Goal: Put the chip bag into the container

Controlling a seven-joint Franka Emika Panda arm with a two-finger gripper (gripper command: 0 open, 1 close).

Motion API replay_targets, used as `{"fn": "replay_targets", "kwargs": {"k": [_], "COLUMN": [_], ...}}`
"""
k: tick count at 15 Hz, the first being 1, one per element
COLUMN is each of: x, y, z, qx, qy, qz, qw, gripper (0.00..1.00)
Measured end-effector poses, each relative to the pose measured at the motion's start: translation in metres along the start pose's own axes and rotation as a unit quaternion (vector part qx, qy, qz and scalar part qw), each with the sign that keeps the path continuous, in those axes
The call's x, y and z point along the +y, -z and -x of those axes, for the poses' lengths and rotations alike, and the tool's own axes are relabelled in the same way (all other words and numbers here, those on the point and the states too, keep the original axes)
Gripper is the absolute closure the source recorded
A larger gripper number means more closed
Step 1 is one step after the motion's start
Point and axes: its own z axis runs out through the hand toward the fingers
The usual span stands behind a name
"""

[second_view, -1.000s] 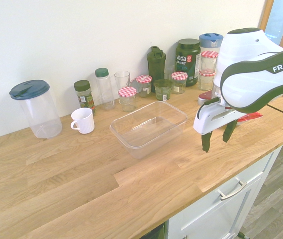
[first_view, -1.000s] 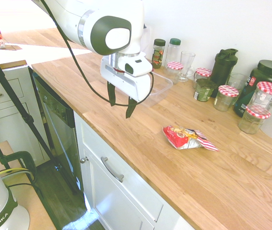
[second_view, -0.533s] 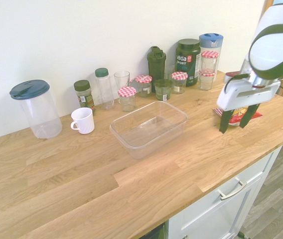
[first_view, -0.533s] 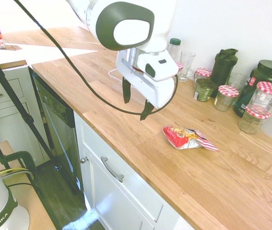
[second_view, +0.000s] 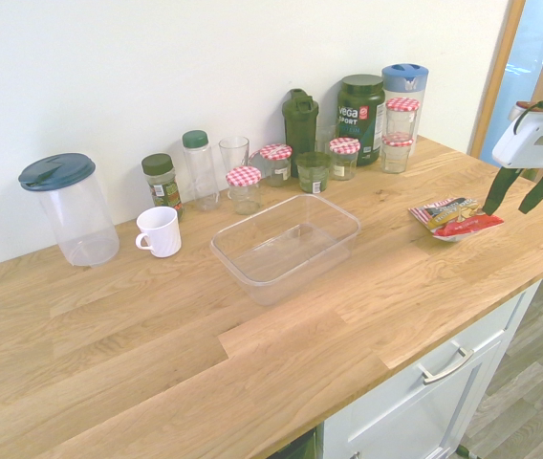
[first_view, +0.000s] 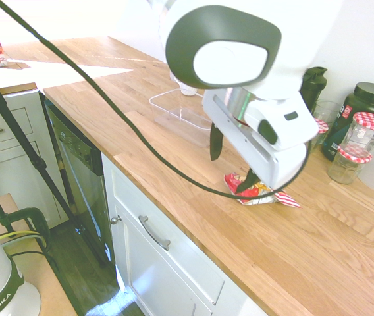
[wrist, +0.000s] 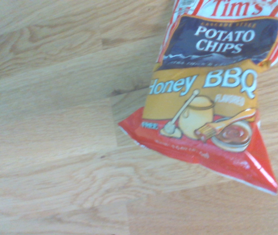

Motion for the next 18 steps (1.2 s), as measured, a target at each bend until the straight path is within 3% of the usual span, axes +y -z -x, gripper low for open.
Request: {"fn": "replay_targets", "kwargs": {"k": [3,4,10,18], "x": [0.003,0.001,-0.012,-0.038], "y": [-0.020,-0.026,-0.044,-0.054], "z": [-0.037,-0.045,-0.067,-0.053], "qx": [-0.019,-0.023,-0.044,-0.065], "qy": [-0.002,0.000,0.020,0.044], "qz": [-0.007,-0.008,-0.030,-0.028], "qw": [1.000,1.000,0.998,0.997], "gripper": [0.00,1.00,1.00,1.00]}}
